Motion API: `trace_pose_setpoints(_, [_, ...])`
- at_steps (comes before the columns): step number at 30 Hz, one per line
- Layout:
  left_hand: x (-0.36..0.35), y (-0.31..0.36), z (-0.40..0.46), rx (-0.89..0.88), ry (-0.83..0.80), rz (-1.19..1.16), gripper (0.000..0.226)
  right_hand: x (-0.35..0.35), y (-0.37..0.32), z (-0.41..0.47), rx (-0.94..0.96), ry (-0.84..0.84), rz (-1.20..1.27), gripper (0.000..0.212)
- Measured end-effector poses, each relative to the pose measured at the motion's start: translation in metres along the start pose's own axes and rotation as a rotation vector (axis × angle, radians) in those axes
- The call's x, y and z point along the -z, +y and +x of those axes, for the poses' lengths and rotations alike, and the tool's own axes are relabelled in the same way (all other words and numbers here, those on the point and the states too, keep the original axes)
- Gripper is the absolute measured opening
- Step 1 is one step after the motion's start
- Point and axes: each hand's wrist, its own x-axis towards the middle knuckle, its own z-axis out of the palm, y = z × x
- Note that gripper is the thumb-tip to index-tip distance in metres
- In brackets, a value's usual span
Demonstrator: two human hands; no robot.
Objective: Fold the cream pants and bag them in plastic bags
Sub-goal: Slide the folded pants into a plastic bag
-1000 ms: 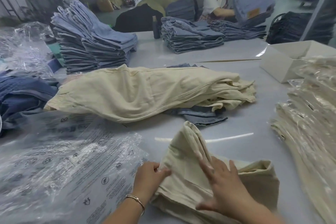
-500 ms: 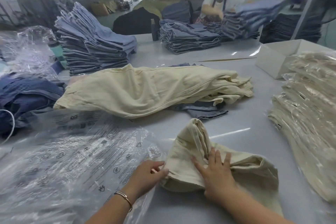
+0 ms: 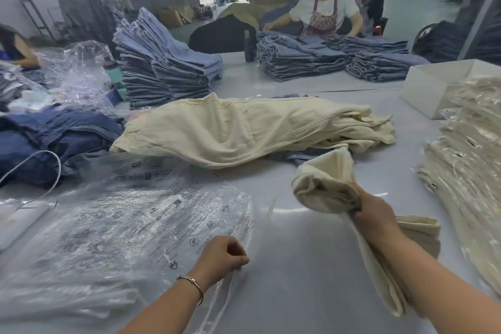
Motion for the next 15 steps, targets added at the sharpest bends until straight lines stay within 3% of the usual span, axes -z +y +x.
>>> trace_pose_setpoints(4, [-0.003,0.003,0.003,0.093,-0.05,-0.233,0.011,0.03,-0.004,-0.009,-0.043,0.061,0.388,0.045])
trace_pose_setpoints(6, [-0.009,0.007,0.003,0.145,-0.134,-0.337,0.006,0.041,-0.023,-0.021,0.053,0.038,0.571,0.041])
trace_pose_setpoints(8, [-0.012,0.012,0.005,0.166,-0.235,-0.331,0.014,0.05,-0.053,-0.038,0.202,-0.005,0.708,0.038])
trace_pose_setpoints(11, [0.0,0.016,0.007,0.175,-0.298,-0.338,0.02,0.051,-0.091,-0.062,0.496,-0.129,0.646,0.034])
trace_pose_setpoints(13, [0.019,0.015,0.008,0.206,-0.172,-0.417,0.026,0.034,-0.101,-0.071,0.587,-0.276,0.559,0.039])
trace_pose_setpoints(15, [0.04,0.015,0.01,0.306,-0.023,-0.533,0.019,0.009,-0.097,-0.077,0.636,-0.33,0.418,0.041])
